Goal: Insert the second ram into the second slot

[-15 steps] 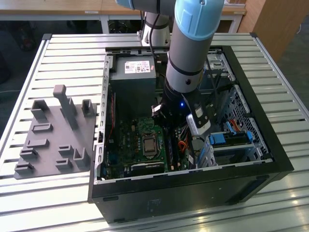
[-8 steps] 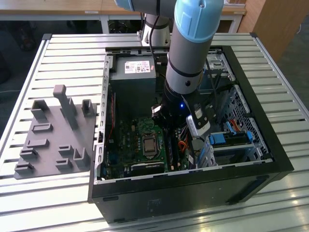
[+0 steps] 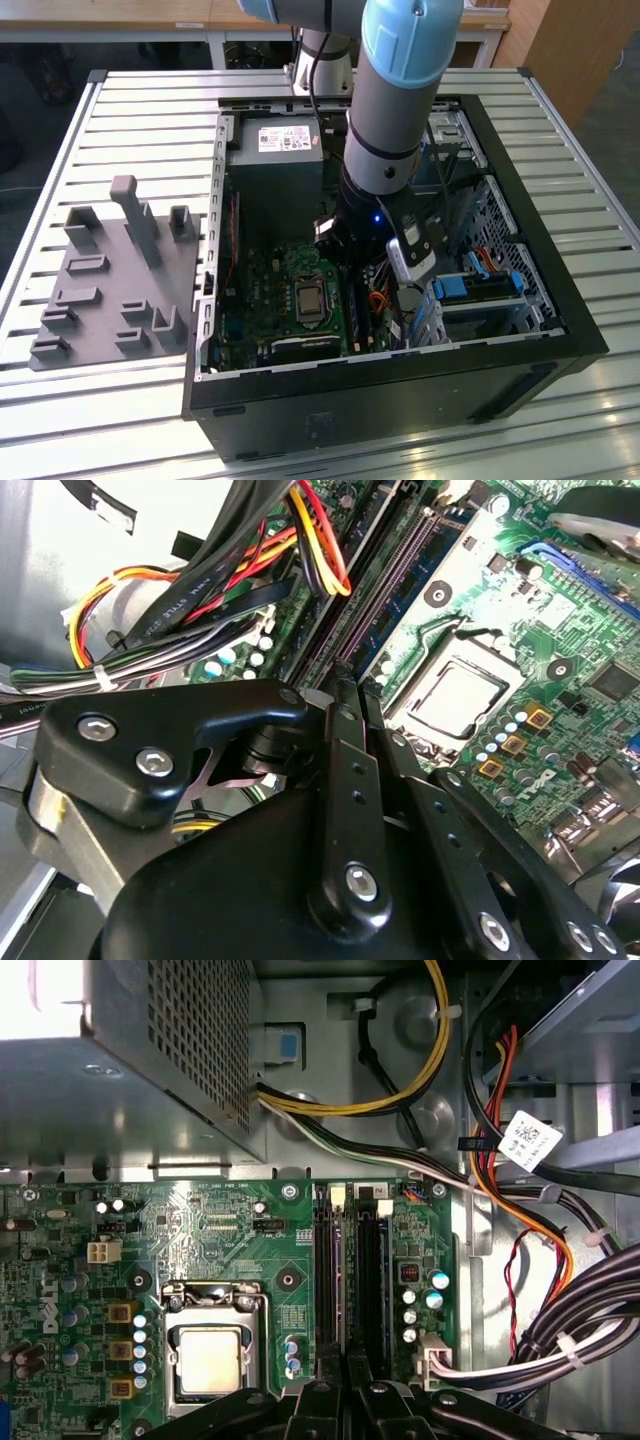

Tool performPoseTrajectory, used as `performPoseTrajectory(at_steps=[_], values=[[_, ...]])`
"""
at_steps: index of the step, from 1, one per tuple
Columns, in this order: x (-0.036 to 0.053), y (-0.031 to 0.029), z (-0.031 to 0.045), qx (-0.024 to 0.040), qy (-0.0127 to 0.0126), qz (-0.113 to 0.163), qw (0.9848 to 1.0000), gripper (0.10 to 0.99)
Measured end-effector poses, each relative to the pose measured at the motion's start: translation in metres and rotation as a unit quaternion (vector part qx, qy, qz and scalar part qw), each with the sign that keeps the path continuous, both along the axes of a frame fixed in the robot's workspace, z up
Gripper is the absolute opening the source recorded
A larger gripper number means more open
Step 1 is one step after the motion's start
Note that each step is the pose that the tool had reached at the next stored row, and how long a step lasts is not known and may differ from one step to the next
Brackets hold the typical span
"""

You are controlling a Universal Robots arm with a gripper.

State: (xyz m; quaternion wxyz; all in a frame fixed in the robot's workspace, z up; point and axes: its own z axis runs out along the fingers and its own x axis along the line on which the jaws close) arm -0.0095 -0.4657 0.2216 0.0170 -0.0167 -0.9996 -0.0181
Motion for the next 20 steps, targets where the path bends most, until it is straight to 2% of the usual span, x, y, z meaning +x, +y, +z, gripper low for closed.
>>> performPoseTrajectory(at_steps=[13,20], values=[[0.0006,0.0018,-0.0009,-0.0001,0.0004,0.004,1.0000,0.137],[0.0005,0.0018,-0.0024,-0.0003,0.0020,0.004,1.0000,0.137]])
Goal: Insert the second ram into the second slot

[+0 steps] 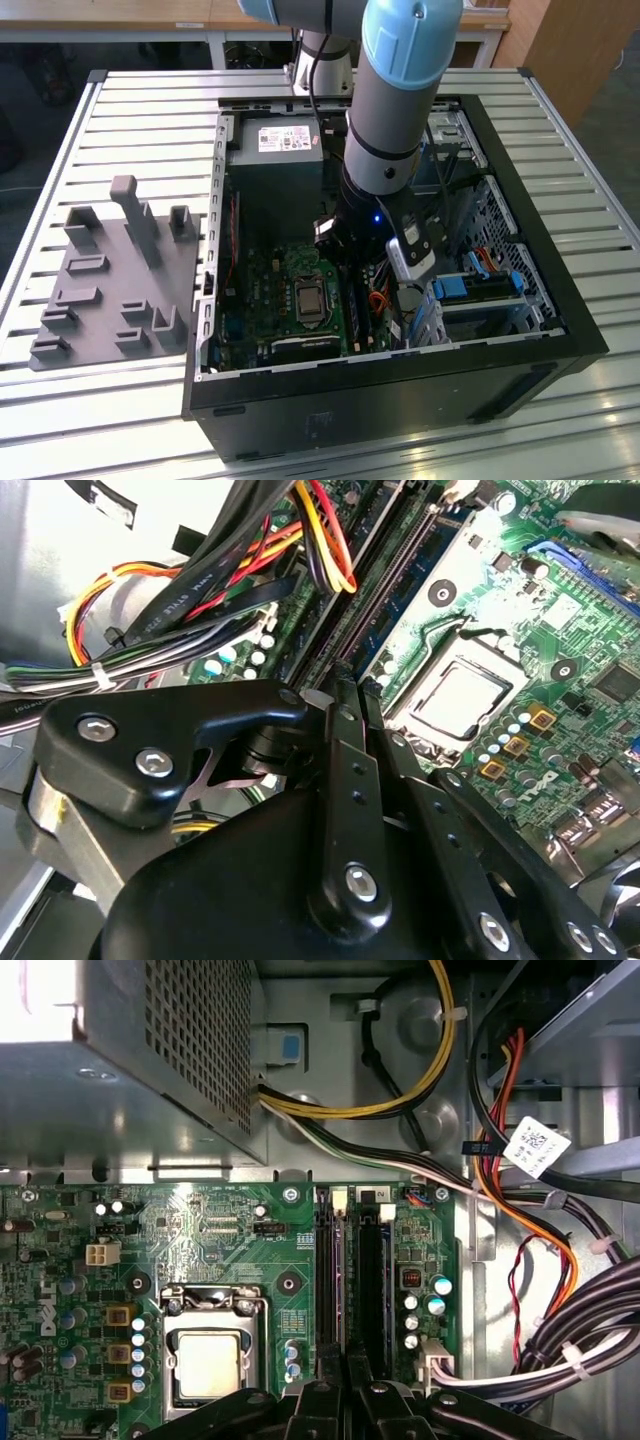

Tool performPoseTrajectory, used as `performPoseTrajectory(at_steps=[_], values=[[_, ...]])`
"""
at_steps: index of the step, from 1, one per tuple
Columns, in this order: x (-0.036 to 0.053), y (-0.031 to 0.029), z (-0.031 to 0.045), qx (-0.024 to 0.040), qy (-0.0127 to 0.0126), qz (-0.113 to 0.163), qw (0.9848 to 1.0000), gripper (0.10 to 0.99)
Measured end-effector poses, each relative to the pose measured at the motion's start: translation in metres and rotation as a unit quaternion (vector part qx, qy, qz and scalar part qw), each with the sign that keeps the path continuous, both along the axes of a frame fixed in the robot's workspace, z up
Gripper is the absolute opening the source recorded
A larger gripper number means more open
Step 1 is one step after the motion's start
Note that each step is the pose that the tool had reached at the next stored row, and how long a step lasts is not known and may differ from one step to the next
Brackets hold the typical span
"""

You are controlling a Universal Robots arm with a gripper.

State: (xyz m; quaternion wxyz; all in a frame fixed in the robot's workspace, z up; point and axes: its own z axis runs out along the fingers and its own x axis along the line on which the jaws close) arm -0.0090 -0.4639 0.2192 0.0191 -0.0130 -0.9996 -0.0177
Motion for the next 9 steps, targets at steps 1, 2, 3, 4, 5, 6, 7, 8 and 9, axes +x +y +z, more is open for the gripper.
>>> performPoseTrajectory(at_steps=[1,2,3,4,5,6,7,8,9], values=[[0.0000,0.0000,0.0000,-0.0001,0.0004,0.000,1.0000,0.137],[0.0000,0.0000,0.0000,-0.0002,0.0009,0.000,1.0000,0.137],[0.0000,0.0000,0.0000,-0.0003,0.0015,0.000,1.0000,0.137],[0.0000,0.0001,-0.0001,-0.0006,0.0020,0.000,1.0000,0.137],[0.0000,0.0000,0.0000,-0.0008,0.0022,0.000,1.0000,0.137],[-0.0001,0.0000,0.0000,-0.0009,0.0024,0.000,1.0000,0.137],[0.0000,0.0000,0.0000,-0.0009,0.0025,0.000,1.0000,0.137],[0.0000,0.0000,0.0001,-0.0009,0.0026,0.000,1.0000,0.137],[0.0000,0.0000,0.0003,-0.0009,0.0028,0.000,1.0000,0.137]])
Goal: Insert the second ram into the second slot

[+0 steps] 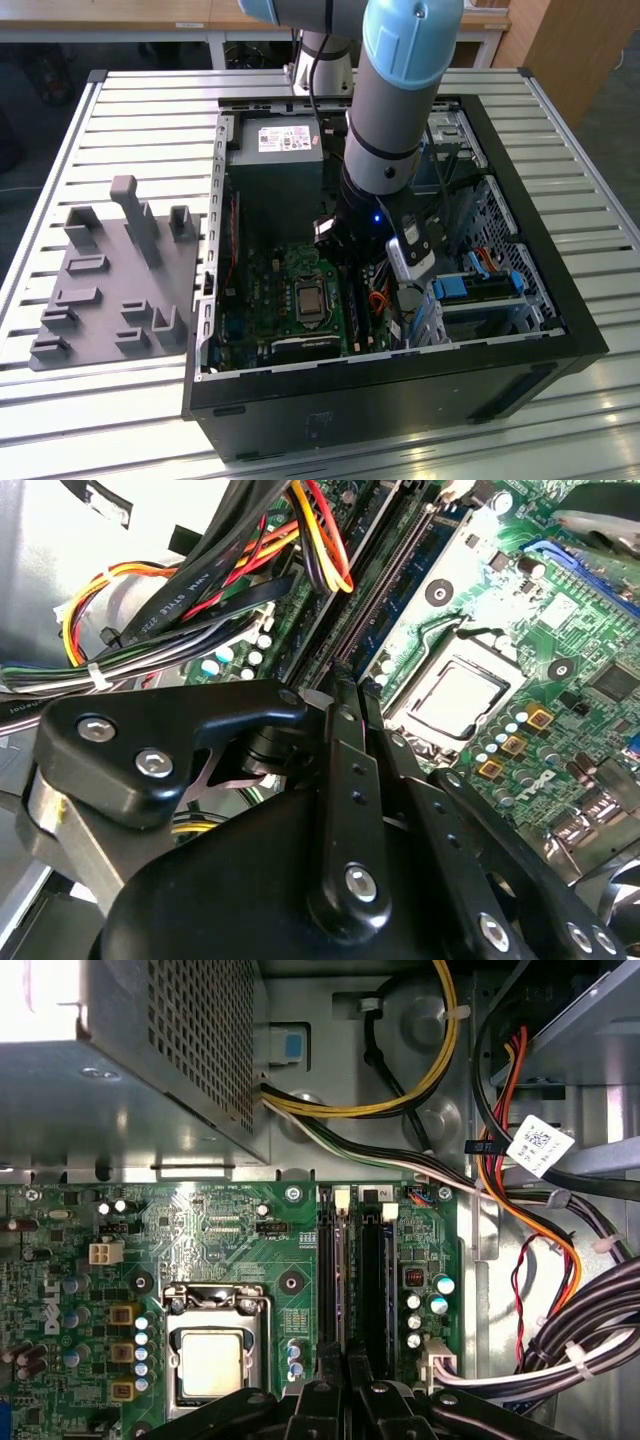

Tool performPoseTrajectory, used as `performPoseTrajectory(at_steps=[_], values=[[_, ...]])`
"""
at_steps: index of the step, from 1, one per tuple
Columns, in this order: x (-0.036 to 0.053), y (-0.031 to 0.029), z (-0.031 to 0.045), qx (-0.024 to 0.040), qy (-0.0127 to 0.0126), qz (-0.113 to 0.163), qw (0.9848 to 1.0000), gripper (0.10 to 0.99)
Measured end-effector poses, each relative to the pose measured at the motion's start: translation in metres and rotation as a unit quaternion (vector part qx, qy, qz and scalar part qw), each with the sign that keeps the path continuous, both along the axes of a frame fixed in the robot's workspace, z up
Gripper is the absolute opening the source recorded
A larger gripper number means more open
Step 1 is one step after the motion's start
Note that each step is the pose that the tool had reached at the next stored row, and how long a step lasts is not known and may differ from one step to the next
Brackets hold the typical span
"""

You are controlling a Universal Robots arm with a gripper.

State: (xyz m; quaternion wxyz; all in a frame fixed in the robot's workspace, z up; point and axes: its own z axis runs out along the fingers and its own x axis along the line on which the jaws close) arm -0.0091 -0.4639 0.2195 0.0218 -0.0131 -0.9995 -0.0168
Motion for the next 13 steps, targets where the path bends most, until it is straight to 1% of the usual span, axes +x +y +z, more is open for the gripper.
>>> performPoseTrajectory(at_steps=[4,8,13], values=[[0.0000,0.0000,0.0011,-0.0001,0.0005,0.000,1.0000,0.137],[0.0000,0.0001,0.0023,0.0001,0.0015,0.000,1.0000,0.137],[0.0000,0.0000,0.0025,-0.0014,0.0020,-0.001,1.0000,0.137]])
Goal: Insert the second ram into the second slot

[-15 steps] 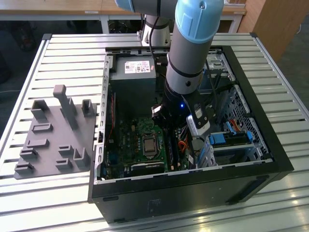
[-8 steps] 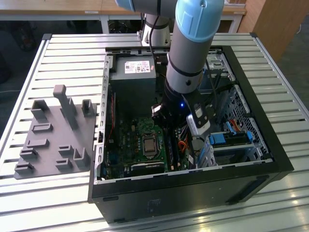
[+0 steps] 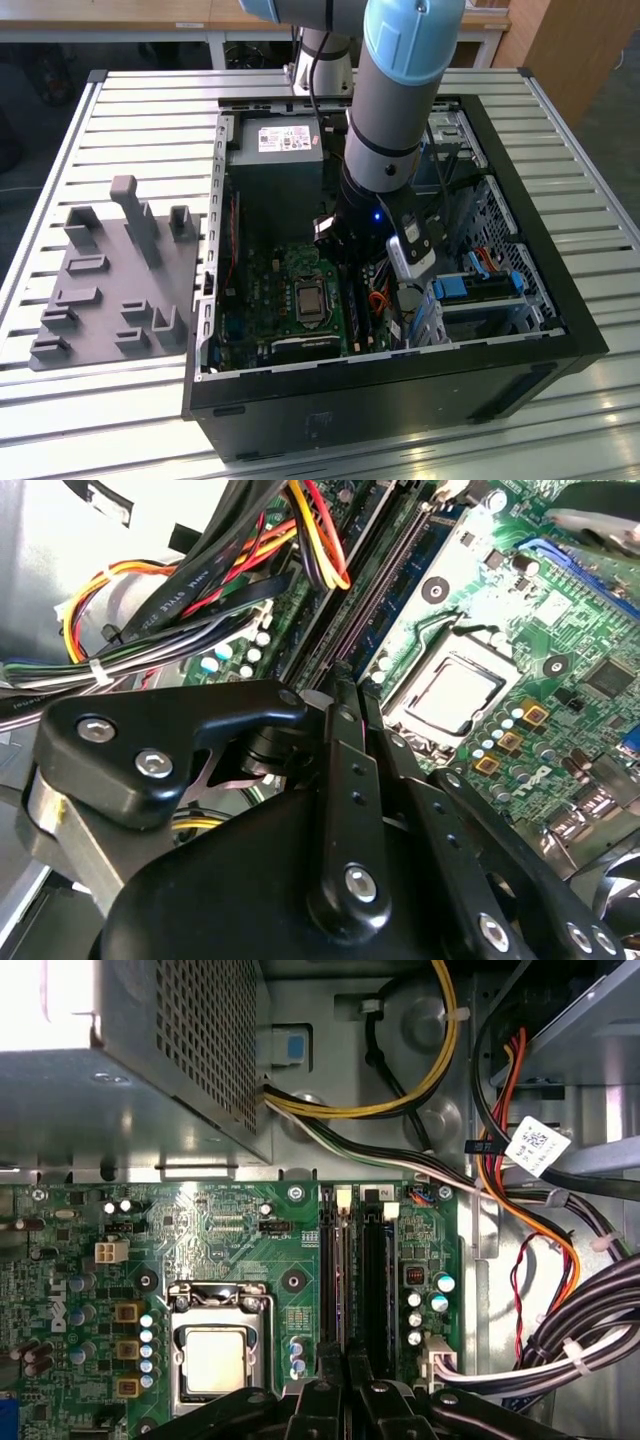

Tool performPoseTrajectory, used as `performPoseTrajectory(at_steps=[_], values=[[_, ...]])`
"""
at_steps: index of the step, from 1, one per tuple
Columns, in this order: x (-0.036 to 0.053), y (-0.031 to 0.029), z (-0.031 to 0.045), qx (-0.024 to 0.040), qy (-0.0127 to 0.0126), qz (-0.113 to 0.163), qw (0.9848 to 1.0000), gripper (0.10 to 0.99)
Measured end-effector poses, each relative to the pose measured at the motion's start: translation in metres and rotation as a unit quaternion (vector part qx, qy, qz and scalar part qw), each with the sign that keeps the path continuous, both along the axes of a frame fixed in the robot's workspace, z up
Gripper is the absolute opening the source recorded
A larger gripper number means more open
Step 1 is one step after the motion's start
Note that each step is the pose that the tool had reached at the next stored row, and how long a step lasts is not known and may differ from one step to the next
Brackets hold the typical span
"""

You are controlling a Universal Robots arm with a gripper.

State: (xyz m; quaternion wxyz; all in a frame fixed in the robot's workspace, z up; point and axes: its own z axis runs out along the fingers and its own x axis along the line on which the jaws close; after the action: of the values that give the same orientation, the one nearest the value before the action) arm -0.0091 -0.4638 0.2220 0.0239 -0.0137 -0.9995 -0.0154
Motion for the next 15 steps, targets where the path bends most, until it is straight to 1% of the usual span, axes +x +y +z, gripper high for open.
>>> performPoseTrajectory(at_steps=[8,15], values=[[0.0000,0.0001,-0.0020,-0.0001,0.0009,0.000,1.0000,0.137],[0.0000,0.0000,-0.0031,-0.0001,0.0009,-0.001,1.0000,0.137]])
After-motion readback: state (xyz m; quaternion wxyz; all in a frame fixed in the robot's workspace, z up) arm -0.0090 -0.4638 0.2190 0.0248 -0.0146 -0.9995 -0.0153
